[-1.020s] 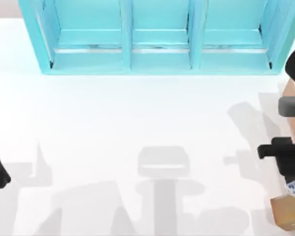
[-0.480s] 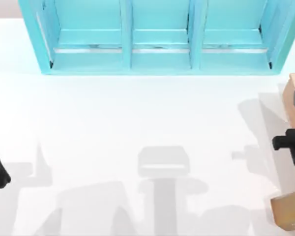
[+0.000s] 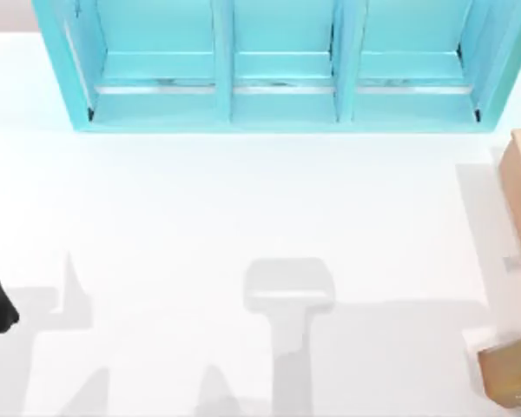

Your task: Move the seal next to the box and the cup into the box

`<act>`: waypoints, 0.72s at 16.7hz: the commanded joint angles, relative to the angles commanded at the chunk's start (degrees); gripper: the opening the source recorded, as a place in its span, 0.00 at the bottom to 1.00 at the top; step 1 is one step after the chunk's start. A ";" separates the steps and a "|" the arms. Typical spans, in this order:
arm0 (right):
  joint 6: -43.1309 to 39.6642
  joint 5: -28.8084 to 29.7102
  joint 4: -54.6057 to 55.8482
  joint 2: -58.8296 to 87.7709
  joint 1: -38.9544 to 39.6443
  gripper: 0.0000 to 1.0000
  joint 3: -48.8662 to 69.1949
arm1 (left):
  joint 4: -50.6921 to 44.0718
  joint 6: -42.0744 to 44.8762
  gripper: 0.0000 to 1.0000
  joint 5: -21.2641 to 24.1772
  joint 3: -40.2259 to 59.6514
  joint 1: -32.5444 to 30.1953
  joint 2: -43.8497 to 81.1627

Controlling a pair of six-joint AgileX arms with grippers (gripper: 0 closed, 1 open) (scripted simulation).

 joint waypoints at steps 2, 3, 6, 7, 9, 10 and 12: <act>-7.61 -0.10 0.40 0.03 -7.57 0.00 -0.69 | 0.00 0.00 1.00 0.00 0.00 0.00 0.00; -10.66 -0.13 0.64 -0.05 -10.62 0.00 -1.05 | 0.00 0.00 1.00 0.00 0.00 0.00 0.00; -16.17 -0.20 1.37 -0.58 -16.12 0.00 -1.89 | 0.00 0.00 1.00 0.00 0.00 0.00 0.00; -16.76 -0.20 1.48 -0.70 -16.70 0.00 -2.00 | 0.00 0.00 1.00 0.00 0.00 0.00 0.00; -16.83 -0.20 1.50 -0.71 -16.77 0.00 -2.02 | 0.00 0.00 1.00 0.00 0.00 0.00 0.00; -16.83 -0.20 1.50 -0.71 -16.77 0.00 -2.02 | 0.00 0.00 1.00 0.00 0.00 0.00 0.00; -16.70 -0.15 1.52 -0.53 -16.53 0.00 -1.98 | 0.00 0.00 1.00 0.00 0.00 0.00 0.00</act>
